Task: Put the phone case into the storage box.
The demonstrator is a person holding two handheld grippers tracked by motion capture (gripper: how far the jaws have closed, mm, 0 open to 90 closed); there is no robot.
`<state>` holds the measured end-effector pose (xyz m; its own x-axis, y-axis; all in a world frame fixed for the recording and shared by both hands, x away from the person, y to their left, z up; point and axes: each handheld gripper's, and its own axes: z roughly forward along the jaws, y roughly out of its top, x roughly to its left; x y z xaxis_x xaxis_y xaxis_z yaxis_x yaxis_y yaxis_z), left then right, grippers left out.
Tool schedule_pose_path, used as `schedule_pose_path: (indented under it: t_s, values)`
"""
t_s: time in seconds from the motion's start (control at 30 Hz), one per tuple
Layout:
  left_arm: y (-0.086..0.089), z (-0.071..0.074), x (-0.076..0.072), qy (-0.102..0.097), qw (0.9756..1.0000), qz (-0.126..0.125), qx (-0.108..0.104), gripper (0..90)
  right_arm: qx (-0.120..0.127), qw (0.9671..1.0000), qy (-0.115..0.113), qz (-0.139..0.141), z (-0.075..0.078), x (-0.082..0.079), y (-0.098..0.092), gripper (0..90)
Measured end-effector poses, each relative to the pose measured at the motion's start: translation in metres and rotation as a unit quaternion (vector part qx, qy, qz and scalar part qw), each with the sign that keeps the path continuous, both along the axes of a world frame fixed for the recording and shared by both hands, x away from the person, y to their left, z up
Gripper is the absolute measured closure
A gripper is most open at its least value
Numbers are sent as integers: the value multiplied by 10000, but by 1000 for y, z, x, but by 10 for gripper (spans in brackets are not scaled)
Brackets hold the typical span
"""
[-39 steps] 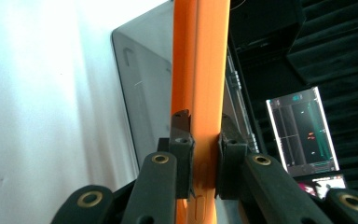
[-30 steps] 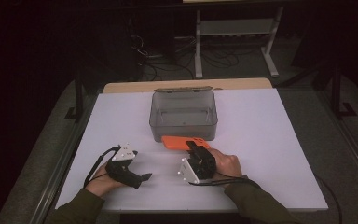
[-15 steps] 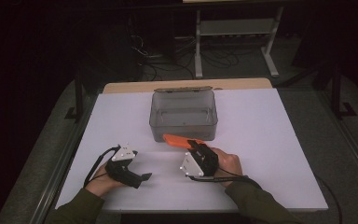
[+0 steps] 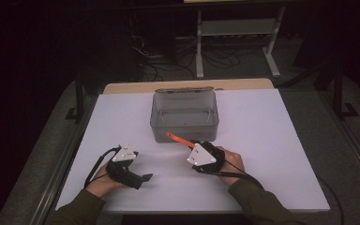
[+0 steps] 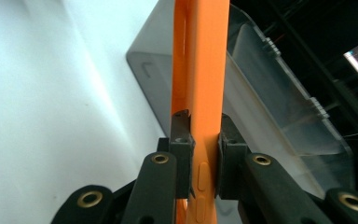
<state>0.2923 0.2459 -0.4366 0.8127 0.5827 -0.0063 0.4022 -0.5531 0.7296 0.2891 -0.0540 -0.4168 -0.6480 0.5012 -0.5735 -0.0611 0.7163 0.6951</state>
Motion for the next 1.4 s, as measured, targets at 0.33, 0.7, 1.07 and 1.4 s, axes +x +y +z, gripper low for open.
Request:
schedule_pose_path:
  t_s: [0.33,0.7,1.07,1.4]
  values:
    - [0,0,0,13,10000,9,-27,0,429,9976,534,70,3,5,-5,791]
    - [1,-1,1,46,10000,22,-65,0,845,9915,988,78,5,12,-13,790]
    - [1,-1,1,65,9999,36,-93,0,1400,9773,1584,124,8,21,-21,790]
    - [1,-1,1,82,9999,18,-87,0,1828,9603,2099,180,9,27,-27,791]
